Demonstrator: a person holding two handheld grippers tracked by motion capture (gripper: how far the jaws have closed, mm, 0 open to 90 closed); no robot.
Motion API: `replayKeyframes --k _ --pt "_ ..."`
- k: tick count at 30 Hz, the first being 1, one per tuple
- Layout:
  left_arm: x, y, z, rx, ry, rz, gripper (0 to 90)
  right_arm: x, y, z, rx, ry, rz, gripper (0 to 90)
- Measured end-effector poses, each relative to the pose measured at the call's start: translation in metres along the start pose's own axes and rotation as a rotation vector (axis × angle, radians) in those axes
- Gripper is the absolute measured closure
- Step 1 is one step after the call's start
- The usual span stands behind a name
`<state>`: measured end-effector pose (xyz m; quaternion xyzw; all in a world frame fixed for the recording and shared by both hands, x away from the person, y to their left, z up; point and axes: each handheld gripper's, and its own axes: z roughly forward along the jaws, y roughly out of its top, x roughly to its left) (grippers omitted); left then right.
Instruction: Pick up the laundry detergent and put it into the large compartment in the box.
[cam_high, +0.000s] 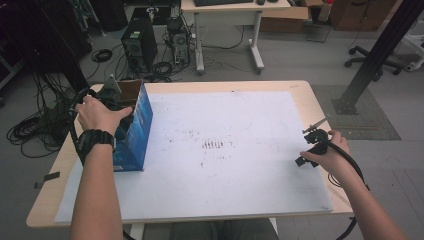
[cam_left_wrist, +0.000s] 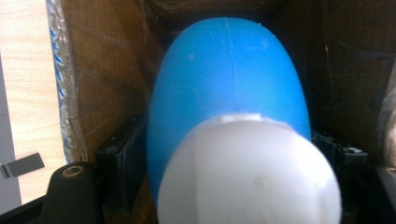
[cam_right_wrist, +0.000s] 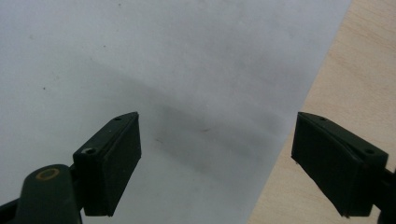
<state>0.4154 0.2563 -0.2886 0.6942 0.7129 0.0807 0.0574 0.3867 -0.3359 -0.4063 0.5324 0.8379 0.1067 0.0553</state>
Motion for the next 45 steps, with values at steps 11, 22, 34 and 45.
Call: replayKeyframes --k 11,22,34,45 --pt "-0.002 -0.002 -0.003 -0.004 0.016 0.014 23.9 0.0 0.0 -0.001 -0.003 -0.001 0.002 16.2" --pt "-0.001 -0.002 -0.007 -0.002 0.017 0.023 23.9 0.001 0.0 0.001 -0.002 0.003 0.001 16.1" --pt "-0.002 -0.002 -0.018 -0.012 0.043 0.021 21.7 0.001 0.001 0.001 -0.002 0.004 0.0 16.2" --pt "-0.004 -0.001 -0.031 -0.024 0.053 0.017 24.1 0.001 0.0 0.001 -0.005 0.005 -0.001 16.1"
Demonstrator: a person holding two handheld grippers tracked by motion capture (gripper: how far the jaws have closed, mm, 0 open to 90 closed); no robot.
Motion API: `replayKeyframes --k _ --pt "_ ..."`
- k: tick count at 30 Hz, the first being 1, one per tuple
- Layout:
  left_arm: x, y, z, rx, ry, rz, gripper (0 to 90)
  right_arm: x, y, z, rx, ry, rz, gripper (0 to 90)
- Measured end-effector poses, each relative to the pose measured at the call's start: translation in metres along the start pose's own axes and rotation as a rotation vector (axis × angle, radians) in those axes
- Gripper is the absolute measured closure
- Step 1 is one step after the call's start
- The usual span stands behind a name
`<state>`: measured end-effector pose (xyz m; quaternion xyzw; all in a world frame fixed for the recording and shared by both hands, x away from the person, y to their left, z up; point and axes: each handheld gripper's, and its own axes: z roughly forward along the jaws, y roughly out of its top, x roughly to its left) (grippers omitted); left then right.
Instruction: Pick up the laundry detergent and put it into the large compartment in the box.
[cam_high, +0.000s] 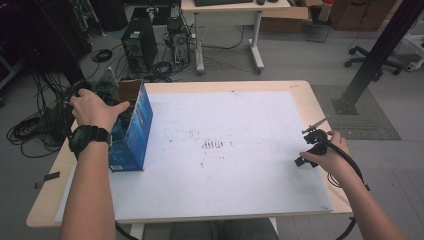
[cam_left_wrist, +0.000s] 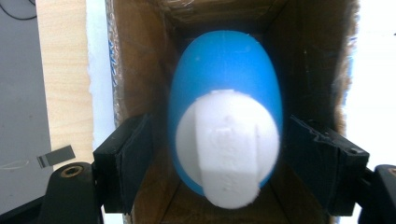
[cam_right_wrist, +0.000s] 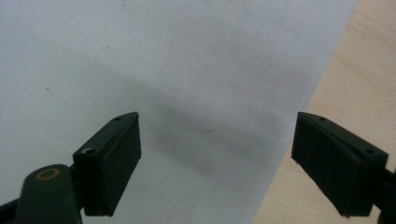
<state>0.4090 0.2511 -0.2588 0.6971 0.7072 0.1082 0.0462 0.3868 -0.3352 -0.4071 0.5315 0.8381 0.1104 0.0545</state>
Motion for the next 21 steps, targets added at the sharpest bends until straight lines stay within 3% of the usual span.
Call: replayKeyframes --k 21 --pt "-0.006 0.002 -0.026 -0.014 -0.015 0.027 19.0 0.001 0.001 -0.002 -0.005 0.004 0.002 16.1"
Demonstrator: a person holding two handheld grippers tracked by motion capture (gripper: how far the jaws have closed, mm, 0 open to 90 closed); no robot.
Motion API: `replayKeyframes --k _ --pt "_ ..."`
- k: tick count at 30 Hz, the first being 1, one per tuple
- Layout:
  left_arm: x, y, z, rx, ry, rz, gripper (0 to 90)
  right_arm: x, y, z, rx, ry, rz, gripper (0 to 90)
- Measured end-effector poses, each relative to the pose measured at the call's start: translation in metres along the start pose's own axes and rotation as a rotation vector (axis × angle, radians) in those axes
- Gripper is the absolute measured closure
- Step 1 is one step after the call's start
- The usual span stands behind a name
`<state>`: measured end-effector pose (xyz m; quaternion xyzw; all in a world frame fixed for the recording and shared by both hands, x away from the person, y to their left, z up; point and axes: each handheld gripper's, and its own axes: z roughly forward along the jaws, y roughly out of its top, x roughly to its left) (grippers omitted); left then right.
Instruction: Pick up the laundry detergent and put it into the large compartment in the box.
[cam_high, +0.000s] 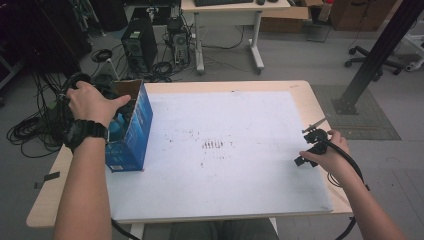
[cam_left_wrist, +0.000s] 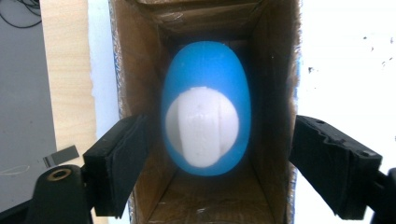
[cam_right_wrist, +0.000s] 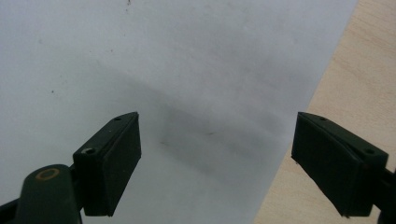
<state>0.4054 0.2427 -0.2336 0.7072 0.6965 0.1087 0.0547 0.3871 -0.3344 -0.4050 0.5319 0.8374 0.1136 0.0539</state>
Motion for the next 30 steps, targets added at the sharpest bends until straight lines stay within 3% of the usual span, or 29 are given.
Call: replayKeyframes --k 16,30 --pt "-0.025 0.005 -0.017 -0.05 -0.027 0.075 12.5 0.0 0.0 -0.002 -0.002 0.001 0.001 16.1" --pt "-0.06 0.009 -0.025 -0.07 -0.08 0.16 11.3 0.0 -0.001 -0.004 -0.006 0.001 0.004 16.0"
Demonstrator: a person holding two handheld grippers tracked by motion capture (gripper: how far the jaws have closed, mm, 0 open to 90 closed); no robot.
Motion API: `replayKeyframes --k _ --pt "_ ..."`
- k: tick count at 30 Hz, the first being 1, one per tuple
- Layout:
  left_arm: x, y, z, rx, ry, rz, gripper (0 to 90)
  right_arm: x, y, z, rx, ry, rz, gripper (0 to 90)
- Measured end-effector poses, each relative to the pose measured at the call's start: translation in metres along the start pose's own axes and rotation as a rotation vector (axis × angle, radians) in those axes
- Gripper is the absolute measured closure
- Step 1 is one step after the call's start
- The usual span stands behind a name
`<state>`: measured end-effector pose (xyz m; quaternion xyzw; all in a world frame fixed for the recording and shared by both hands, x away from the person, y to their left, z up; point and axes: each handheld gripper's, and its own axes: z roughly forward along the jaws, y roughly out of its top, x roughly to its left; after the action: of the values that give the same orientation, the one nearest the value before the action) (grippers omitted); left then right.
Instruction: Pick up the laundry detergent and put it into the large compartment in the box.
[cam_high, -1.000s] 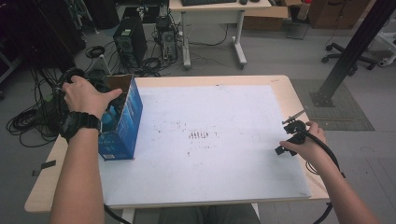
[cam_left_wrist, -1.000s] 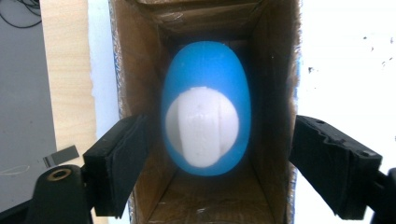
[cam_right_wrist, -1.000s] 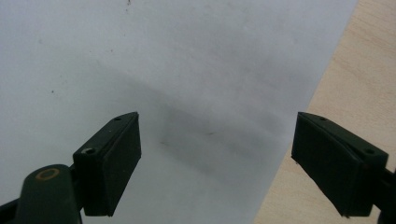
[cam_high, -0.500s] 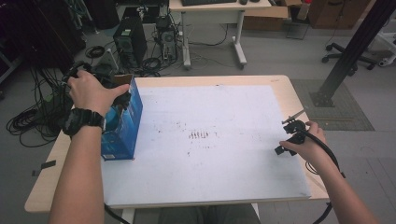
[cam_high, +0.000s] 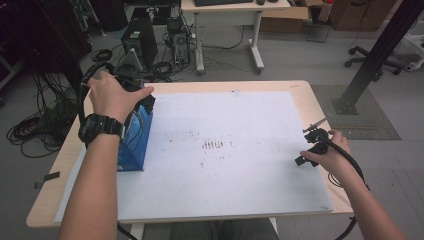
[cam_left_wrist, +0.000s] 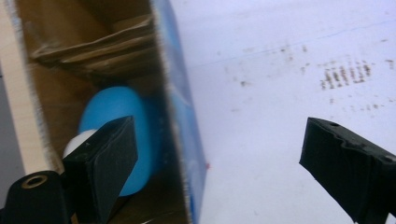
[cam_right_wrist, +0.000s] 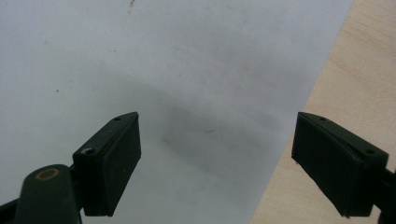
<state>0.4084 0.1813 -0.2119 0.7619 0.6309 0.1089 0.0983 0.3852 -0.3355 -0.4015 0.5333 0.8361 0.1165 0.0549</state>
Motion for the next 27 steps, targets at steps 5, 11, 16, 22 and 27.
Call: replayKeyframes --k 5,11,16,22,27 --pt "-0.016 0.005 -0.002 -0.013 -0.022 0.034 11.1 -0.001 -0.001 -0.001 -0.004 -0.002 0.002 16.0" --pt "-0.033 0.009 -0.001 -0.018 -0.044 0.066 11.1 -0.001 -0.002 -0.002 -0.005 -0.002 0.002 16.0" --pt "-0.047 0.011 0.003 -0.011 -0.046 0.098 11.0 -0.002 -0.003 -0.004 -0.008 -0.003 0.004 16.0" --pt "-0.067 0.013 0.009 -0.001 -0.052 0.14 11.1 -0.001 -0.003 -0.005 -0.008 -0.002 0.003 16.0" --pt "-0.08 0.016 0.014 0.003 -0.061 0.171 11.0 -0.002 -0.004 -0.004 -0.007 -0.002 0.002 16.0"
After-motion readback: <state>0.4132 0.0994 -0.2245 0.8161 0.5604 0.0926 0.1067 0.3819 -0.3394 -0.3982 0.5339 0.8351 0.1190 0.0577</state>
